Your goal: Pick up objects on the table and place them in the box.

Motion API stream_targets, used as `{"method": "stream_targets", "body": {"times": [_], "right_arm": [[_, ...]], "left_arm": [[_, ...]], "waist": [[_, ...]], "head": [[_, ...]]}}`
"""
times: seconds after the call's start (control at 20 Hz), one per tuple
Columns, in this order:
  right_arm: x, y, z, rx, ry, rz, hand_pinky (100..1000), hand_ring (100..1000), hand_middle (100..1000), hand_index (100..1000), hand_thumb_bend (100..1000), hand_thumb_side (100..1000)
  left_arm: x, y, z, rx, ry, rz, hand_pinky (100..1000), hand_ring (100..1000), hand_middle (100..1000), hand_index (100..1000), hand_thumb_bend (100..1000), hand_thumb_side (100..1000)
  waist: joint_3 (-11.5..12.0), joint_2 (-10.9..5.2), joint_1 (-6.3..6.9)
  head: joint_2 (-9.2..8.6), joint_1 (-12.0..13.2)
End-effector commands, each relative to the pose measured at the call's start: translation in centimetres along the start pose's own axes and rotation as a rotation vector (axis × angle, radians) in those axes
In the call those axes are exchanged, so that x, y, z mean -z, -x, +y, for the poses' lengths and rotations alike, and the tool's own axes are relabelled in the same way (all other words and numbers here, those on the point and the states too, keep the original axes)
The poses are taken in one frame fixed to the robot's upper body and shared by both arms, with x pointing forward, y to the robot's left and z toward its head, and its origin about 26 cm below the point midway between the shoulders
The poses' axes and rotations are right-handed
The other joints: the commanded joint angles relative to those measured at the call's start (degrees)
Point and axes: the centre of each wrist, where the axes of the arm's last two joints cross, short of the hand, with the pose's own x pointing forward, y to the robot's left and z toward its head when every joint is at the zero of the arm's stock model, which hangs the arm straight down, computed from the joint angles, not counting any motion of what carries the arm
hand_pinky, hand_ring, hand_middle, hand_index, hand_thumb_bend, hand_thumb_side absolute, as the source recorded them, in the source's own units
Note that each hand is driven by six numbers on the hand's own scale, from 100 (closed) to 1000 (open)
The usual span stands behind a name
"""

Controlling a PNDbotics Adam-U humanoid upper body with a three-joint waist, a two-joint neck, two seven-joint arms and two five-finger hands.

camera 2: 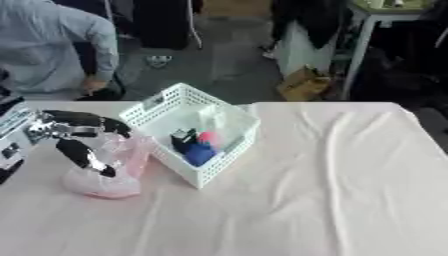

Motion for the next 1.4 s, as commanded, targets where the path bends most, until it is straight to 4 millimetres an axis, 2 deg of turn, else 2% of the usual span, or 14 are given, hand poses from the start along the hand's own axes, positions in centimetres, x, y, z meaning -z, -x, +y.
{"method": "stream_targets", "body": {"times": [0.05, 0.4, 0.7, 0.9, 1.1, 1.3, 1.35, 1.4], "right_arm": [[0.7, -0.5, 0.2, 0.014, -0.007, -0.025, 821, 873, 770, 789, 100, 1000], [0.7, -0.5, 0.3, 0.020, -0.009, -0.024, 821, 873, 768, 786, 100, 1000], [0.7, -0.5, 0.3, 0.020, -0.008, -0.021, 821, 873, 767, 785, 100, 1000], [0.7, -0.5, 0.3, 0.022, -0.003, -0.020, 820, 870, 756, 784, 100, 1000], [0.8, -0.5, 0.2, 0.023, 0.005, -0.022, 821, 870, 756, 784, 100, 1000], [0.7, -0.5, 0.2, 0.022, 0.012, -0.017, 821, 871, 755, 784, 100, 1000], [0.8, -0.5, 0.2, 0.023, 0.014, -0.019, 821, 870, 753, 780, 100, 1000], [0.8, -0.5, 0.2, 0.025, 0.017, -0.020, 821, 870, 753, 780, 100, 1000]], "left_arm": [[-0.2, 0.8, 1.0, 0.020, 0.007, 0.028, 1000, 1000, 1000, 1000, 777, 676], [0.9, 1.8, -0.1, 0.027, 0.067, 0.066, 1000, 1000, 1000, 1000, 820, 656], [1.7, 2.7, -1.2, 0.019, 0.050, 0.089, 1000, 1000, 1000, 1000, 793, 671], [2.9, 2.8, -3.6, -0.020, 0.035, 0.089, 1000, 1000, 1000, 1000, 781, 679], [4.1, 2.8, -6.5, -0.028, 0.118, 0.088, 1000, 1000, 1000, 1000, 788, 679], [4.4, 3.1, -8.6, -0.033, 0.187, 0.097, 1000, 1000, 1000, 1000, 790, 685], [4.3, 3.2, -9.2, -0.036, 0.203, 0.101, 958, 1000, 1000, 1000, 786, 673], [4.3, 3.3, -10.0, -0.041, 0.222, 0.107, 958, 1000, 1000, 1000, 786, 673]], "waist": [[0.0, -1.17, 0.55], [-0.1, -1.16, 0.43], [-0.2, -1.01, 0.37], [-0.4, -0.84, 0.27], [-0.6, -0.72, 0.22], [-0.6, -0.67, 0.21], [-0.6, -0.63, 0.22], [-0.6, -0.61, 0.23]], "head": [[-0.11, 0.3], [-0.30, 0.7], [-0.41, 1.1], [-0.81, 1.3], [-1.00, 1.7], [-1.02, 1.8], [-1.06, 1.7], [-1.08, 1.6]]}}
